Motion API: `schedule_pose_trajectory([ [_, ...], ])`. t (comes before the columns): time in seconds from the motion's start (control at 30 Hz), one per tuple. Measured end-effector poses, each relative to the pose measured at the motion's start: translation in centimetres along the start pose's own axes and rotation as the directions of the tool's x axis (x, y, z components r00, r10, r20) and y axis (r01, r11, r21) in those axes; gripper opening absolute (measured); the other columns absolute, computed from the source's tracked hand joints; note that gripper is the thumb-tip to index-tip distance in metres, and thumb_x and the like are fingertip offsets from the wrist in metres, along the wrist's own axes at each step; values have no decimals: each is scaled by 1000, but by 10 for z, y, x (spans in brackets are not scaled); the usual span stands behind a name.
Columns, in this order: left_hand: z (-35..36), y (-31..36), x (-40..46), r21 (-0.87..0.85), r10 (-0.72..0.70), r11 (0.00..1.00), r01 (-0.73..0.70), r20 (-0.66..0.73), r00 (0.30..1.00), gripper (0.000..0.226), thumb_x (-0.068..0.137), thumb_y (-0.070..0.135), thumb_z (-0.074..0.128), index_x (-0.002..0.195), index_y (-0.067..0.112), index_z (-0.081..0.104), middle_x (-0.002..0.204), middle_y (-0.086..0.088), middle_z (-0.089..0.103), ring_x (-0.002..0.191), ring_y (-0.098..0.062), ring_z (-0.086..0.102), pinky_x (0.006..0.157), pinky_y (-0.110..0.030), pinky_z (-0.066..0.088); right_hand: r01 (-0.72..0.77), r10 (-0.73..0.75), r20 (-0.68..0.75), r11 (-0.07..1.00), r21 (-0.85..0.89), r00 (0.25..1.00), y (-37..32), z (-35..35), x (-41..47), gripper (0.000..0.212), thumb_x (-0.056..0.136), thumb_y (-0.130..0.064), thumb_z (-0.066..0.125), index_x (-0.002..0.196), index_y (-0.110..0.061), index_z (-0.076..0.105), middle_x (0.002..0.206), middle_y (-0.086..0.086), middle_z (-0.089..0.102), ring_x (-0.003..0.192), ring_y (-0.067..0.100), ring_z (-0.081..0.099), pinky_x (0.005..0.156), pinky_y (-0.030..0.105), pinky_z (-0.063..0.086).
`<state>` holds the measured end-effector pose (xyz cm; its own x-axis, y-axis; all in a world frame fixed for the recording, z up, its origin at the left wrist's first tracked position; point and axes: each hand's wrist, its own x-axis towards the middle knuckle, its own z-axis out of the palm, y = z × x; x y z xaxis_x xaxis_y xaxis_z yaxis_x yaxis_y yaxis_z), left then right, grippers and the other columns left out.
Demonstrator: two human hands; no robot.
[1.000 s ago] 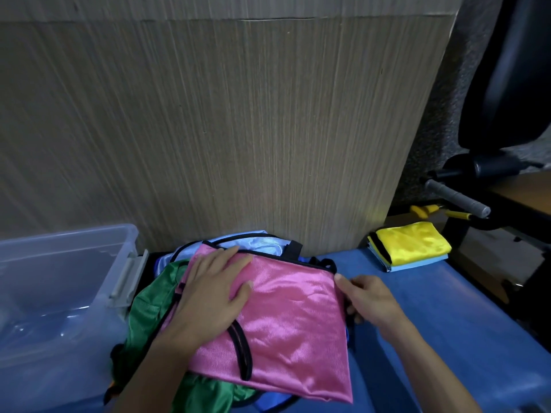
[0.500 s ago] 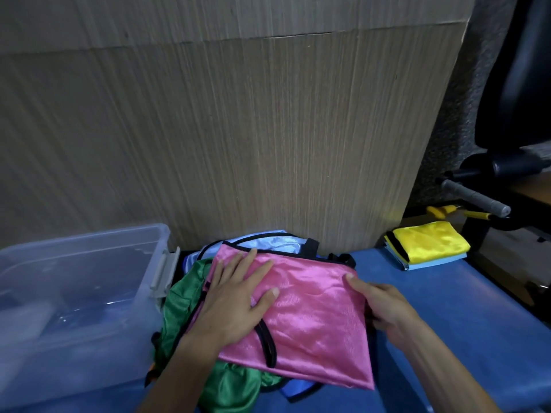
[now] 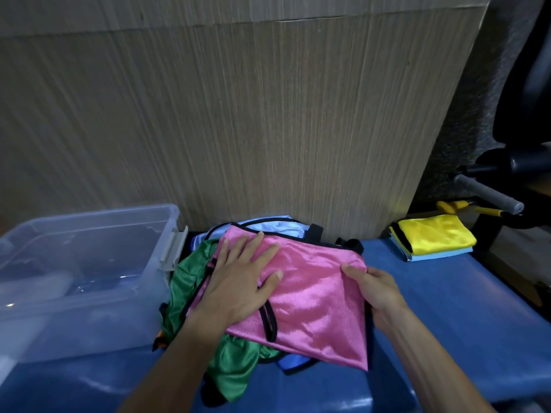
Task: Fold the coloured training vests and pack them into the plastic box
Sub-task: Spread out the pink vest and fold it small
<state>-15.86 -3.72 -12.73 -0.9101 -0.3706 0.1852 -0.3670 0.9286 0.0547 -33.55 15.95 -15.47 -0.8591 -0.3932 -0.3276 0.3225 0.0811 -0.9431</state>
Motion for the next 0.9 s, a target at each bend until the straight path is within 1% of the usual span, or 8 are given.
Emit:
schedule_pose_trajectory([
  [0.1,2,10,2,19,19,1000,-19,5,1000,72,91,74,2,158,49,8,170,11,-2,156,-18,-9,122,-47,-18,95,-96,-85,995,-8,992,4,-7,0,12,88,-19,78,90,-8,73,87,10,77,76,27,72,69,37,60],
  [0.2,6,23,7,33,25,999,-26,27,999,76,88,74,0,159,48,10,170,10,-1,156,-20,-9,122,-48,-19,149,-159,-140,986,-77,977,11,-22,4,23,86,-24,80,83,-3,72,83,12,77,83,36,74,77,50,60],
  [0.3,7,37,13,78,16,997,-20,56,998,83,83,73,-5,159,46,14,170,7,-1,156,-23,-7,121,-50,-19,154,-160,-141,987,-52,977,14,-38,9,35,85,-26,81,84,5,65,86,20,75,73,31,68,72,44,56],
  [0.43,12,64,16,139,15,990,-29,105,994,83,84,72,-7,160,44,11,170,3,-6,156,-27,-10,121,-54,-20,169,-175,-133,984,-54,976,14,-62,13,21,89,-24,77,86,-4,69,87,16,75,77,25,66,76,46,58],
  [0.53,22,98,16,142,47,988,-66,133,990,71,95,68,3,160,41,8,170,0,-7,156,-29,-10,121,-56,-16,131,-151,-148,982,-135,977,5,-101,17,22,89,-22,78,101,-5,70,92,18,75,79,30,71,80,50,61],
  [0.67,46,165,14,39,149,986,-160,193,970,64,103,63,10,161,38,1,169,-3,-12,155,-33,-14,122,-55,-14,130,-200,-204,942,-309,958,-4,-184,19,13,87,-17,80,90,-6,73,88,20,74,77,32,70,81,51,59],
  [0.8,68,209,11,-15,230,972,-235,273,934,64,102,62,7,161,38,-1,169,-3,-12,155,-33,-15,121,-55,-18,72,-145,-236,953,-294,961,4,-245,11,29,86,-24,80,95,3,75,93,24,75,77,30,66,73,44,58],
  [0.9,72,205,13,5,227,972,-236,255,940,79,88,63,-14,161,37,2,170,-4,-6,156,-31,-11,121,-53,-17,-19,-29,-171,962,-272,985,10,-257,14,48,78,-41,84,98,2,77,97,19,76,84,29,68,77,39,56],
])
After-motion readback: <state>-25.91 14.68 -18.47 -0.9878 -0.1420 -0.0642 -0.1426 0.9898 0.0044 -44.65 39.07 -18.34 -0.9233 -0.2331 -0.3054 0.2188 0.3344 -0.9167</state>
